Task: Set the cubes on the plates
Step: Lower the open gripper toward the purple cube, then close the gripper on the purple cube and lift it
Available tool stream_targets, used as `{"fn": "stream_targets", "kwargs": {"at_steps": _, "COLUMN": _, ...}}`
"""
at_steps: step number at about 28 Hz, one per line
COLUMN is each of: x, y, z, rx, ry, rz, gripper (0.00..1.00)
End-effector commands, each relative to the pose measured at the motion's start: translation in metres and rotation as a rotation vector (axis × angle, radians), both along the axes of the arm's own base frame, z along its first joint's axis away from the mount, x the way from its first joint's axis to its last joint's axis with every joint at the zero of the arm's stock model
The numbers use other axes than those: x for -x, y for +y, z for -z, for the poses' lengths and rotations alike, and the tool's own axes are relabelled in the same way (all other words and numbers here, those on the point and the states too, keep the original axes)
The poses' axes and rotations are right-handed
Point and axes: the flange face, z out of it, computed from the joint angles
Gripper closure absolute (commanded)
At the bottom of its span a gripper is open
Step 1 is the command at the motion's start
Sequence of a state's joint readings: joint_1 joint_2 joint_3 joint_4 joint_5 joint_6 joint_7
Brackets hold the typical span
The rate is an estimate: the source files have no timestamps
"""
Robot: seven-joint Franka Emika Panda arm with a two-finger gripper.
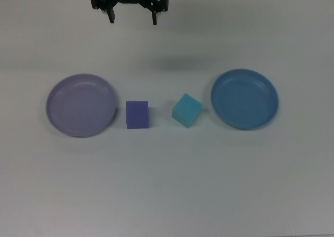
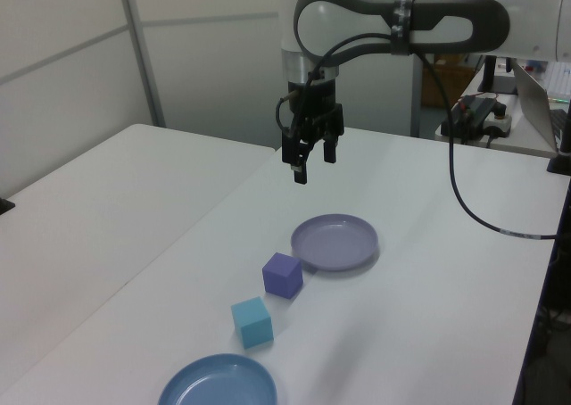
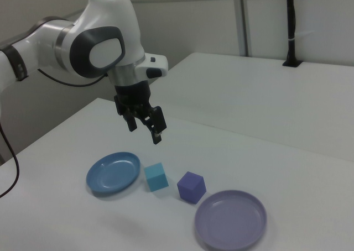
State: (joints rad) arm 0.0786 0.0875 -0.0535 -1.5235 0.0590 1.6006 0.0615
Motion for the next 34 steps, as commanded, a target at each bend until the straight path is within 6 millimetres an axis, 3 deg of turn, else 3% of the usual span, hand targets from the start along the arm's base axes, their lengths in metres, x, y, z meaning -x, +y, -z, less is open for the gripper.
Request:
{"fn": "stream_targets", "kwargs": {"at_steps": 1, "x": -0.02, "y": 0.001, "z": 0.042, "rx": 0.02, "ry": 0.004, "rz": -0.041, "gripper": 0.0}}
{"fn": "stream_targets", "kwargs": {"at_steps": 12, "x": -0.055, "y": 0.001, "z": 0.1, "rx": 0.053, "ry": -0.013, "rz": -0.035, "gripper": 0.0}}
{"fn": "stream_targets", "kwargs": {"at_steps": 30, "x": -0.091, "y": 0.008, "z": 0.197, "rx": 0.147, "ry": 0.003, "rz": -0.061, "gripper": 0.0}}
{"fn": "stream_targets", "kwargs": {"at_steps": 34, "x": -0.095, "y": 0.009, "z": 0.207, "rx": 0.166, "ry": -0.003, "rz": -0.043, "gripper": 0.0}}
